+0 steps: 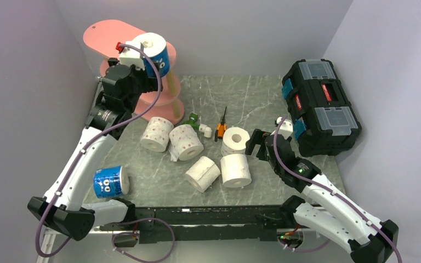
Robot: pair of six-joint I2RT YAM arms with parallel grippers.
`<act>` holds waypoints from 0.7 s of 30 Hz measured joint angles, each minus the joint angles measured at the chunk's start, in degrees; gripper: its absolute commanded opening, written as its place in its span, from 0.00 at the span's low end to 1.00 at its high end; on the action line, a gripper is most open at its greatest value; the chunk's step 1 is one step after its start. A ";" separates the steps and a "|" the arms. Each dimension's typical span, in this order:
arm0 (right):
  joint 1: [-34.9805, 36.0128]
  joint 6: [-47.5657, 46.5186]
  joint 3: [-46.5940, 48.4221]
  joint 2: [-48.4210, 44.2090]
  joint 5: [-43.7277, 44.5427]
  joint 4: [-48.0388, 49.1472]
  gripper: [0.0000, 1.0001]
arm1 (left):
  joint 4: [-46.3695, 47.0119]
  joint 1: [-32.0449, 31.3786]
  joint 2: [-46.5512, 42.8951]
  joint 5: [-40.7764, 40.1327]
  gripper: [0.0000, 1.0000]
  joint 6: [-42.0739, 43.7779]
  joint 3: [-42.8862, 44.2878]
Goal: Place and organize the paper towels onto the shelf
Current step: Adjust the paper towel on the shelf.
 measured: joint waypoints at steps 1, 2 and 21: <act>0.00 0.00 0.00 0.00 0.02 0.02 0.99 | 0.22 0.00 0.42 -0.31 0.99 -0.17 0.20; 0.00 0.00 0.00 0.00 0.02 0.02 0.99 | 0.35 0.00 0.81 -0.55 0.99 -0.44 0.42; -0.04 -0.50 0.00 -0.48 0.63 -0.02 0.99 | 1.90 -0.11 9.05 -4.59 0.99 -1.27 7.17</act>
